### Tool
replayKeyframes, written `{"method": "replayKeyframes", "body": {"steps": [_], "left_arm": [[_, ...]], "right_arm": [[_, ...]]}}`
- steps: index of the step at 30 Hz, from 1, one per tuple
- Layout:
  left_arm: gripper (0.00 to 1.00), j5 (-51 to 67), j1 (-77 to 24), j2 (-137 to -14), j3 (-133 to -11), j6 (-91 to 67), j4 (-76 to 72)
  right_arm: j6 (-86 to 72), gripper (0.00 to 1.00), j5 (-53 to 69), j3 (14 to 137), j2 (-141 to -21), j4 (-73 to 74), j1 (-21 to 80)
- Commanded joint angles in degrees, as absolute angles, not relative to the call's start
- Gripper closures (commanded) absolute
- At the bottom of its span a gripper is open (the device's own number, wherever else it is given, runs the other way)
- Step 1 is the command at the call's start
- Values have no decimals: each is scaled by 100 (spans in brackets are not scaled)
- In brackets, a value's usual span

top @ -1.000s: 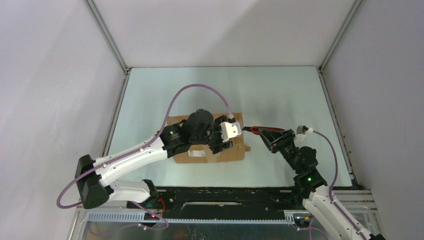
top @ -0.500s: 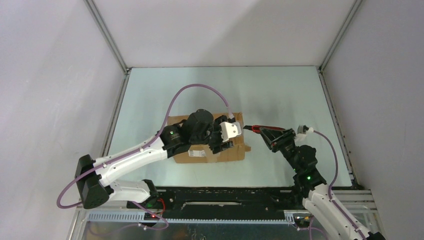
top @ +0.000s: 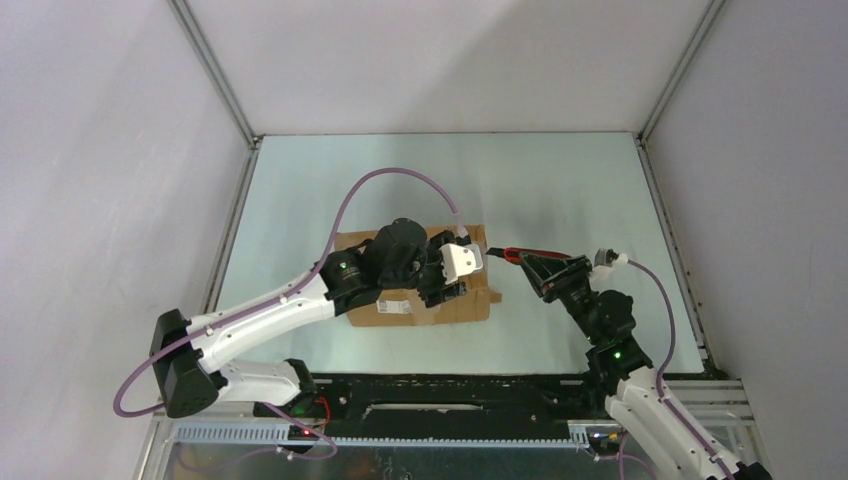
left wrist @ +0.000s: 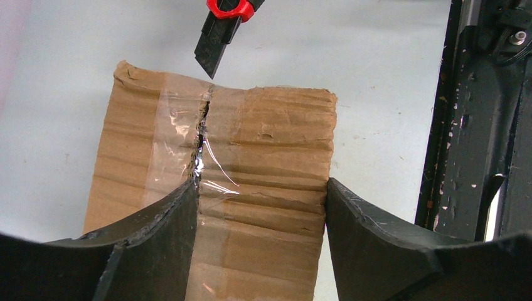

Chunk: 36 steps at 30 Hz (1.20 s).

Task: Unpack the express box
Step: Cut the express box at the center of the board.

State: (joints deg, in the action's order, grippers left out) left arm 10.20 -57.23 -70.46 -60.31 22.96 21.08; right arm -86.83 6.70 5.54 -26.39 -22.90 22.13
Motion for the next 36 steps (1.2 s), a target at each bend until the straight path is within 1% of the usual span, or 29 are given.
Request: {"method": "replayKeyframes", "body": {"steps": [1,11,17,23,36], "left_arm": [[100,1088,-5721,-6884,-5999,2346,1624],[100,1136,-5716,-6939,-6021,2347,1626],[100,1158,-5721,-6952,-6055,2375,1637],[100,1162,-5718,-6970,-6071,2372,1608],[100,1113,-5717,-6939,-6081,2390,1663]], "right_arm": [[-8713,100,635,796,-2690,-2652,2233],[-8978,100,810,691,-3096,-3328,2249],[-8933,100,719,674,-2690,-2927,2213],[-8905,100,766,672,-2835,-2921,2256],[-8846,100,461,573,-2454,-2314,2193]]}}
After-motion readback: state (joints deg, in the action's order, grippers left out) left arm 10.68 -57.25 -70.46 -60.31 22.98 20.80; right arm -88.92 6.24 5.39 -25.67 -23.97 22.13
